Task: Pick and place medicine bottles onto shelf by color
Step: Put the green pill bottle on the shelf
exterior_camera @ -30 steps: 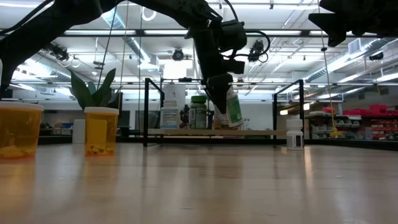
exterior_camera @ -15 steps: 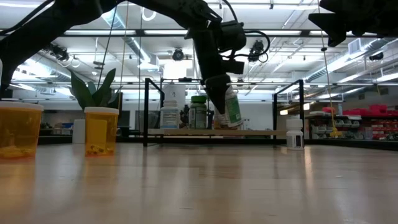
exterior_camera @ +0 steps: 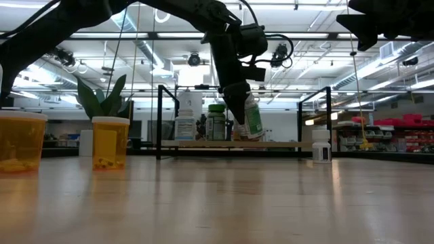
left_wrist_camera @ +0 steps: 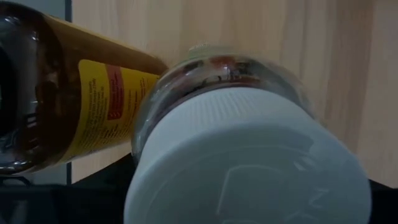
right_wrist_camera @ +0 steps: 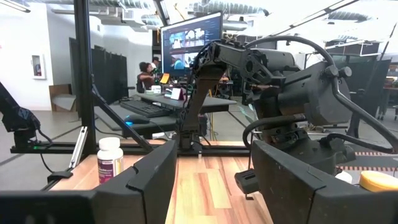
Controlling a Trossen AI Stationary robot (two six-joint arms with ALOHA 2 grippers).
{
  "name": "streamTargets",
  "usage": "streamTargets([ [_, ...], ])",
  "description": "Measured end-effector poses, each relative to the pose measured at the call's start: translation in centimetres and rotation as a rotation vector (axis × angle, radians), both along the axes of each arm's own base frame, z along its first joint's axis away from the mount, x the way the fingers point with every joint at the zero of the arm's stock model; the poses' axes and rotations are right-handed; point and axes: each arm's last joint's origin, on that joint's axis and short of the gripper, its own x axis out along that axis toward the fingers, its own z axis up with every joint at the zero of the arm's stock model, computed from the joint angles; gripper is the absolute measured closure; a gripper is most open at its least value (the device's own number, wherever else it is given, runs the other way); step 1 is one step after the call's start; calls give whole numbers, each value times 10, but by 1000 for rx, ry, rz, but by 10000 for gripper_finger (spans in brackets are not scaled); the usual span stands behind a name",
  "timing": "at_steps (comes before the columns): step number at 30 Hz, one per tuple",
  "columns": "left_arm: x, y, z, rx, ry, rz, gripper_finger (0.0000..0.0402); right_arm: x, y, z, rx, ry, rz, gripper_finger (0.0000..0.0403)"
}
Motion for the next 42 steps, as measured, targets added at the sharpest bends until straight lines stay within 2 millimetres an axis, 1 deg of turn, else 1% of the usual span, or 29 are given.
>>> streamTargets([
  [10,-2,-2,0,52,51,-43,122,0,0,0,0,0,0,185],
  [19,-5,9,1,44,38,19,122,0,0,0,0,0,0,185],
  [23,-6,12,1,42,31,39,122,0,0,0,0,0,0,186],
  [31,-3,0,1,49,41,-5,122,0,0,0,0,0,0,186],
  [35,0,-10,1,52,47,-31,122,0,0,0,0,0,0,186],
  [38,3,-18,1,61,46,-65,122,0,0,0,0,0,0,186],
  [42,2,-22,5,66,75,-115,122,0,0,0,0,0,0,185],
])
